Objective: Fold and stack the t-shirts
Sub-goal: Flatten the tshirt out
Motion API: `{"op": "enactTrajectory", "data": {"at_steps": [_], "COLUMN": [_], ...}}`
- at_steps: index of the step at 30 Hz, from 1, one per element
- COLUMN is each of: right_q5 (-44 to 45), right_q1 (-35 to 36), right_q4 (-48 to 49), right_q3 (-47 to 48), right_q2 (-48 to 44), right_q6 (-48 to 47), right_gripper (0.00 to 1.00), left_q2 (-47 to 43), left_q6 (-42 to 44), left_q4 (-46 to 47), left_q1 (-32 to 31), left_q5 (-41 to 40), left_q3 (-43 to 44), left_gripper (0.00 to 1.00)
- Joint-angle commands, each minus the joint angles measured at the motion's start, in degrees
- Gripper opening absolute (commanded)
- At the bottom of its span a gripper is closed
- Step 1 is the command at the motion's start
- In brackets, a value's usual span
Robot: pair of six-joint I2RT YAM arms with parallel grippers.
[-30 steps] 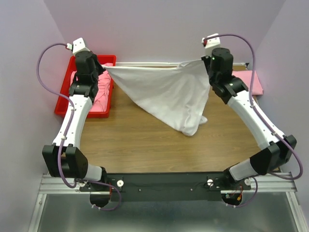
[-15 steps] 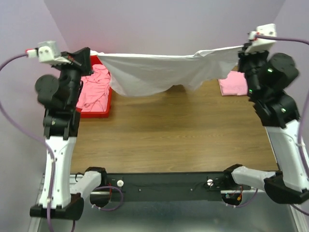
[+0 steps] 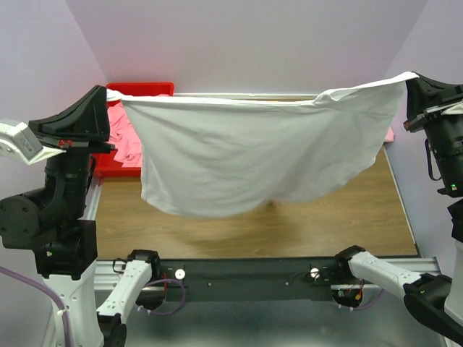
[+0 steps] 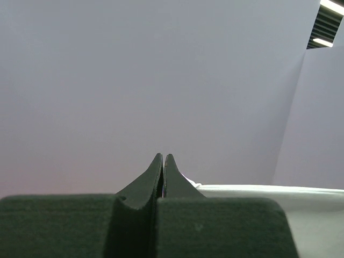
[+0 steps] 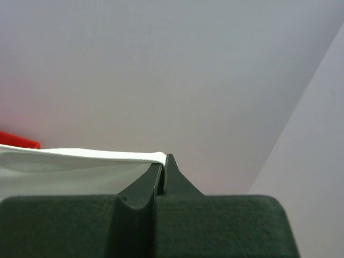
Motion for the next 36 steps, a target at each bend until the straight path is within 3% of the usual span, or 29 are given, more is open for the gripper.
{"op": "enactTrajectory", "data": {"at_steps": [1,4,9,13,16,23,28,36], "right_q5": [-2.2,-2.3,2.2,9.2,9.7,2.3,1.5,1.8], "right_q1": [-0.1,-0.1,-0.1,-0.2,-1.9,-11.6,-14.3,-15.0], "right_q4": [-3.3,-3.3,-1.7,4.4,10.1,17.8,21.1,23.5], "right_q3": [2.9,3.4,-9.1,-21.5,-28.0,-30.0,-27.1,-22.5], "right_q2": [2.4,5.0,9.7,14.4,20.0,36.2,46.3,59.0], "right_q6": [-1.4,-1.0,-0.4,-3.0,-4.0,-0.2,-0.5,-1.1], "right_gripper": [0.01,0.01,0.01,0.01,0.01,0.01,0.01,0.01], "left_q2": [2.2,4.6,9.1,17.1,29.4,51.8,65.2,77.6], "left_q6": [2.2,2.1,1.2,0.8,0.2,-0.7,-1.8,-0.7], "left_q4": [-4.5,-5.1,-3.0,0.3,3.0,4.7,6.0,5.7], "left_q1": [0.3,0.2,0.3,0.3,0.2,0.2,-0.5,-1.2], "left_q5": [0.9,1.1,-3.2,-4.8,-5.0,-4.0,-1.7,-1.5], "left_q3": [2.9,2.3,-8.8,-16.7,-18.7,-13.1,-4.9,5.0], "left_gripper": [0.00,0.00,0.00,0.00,0.00,0.00,0.00,0.00]}}
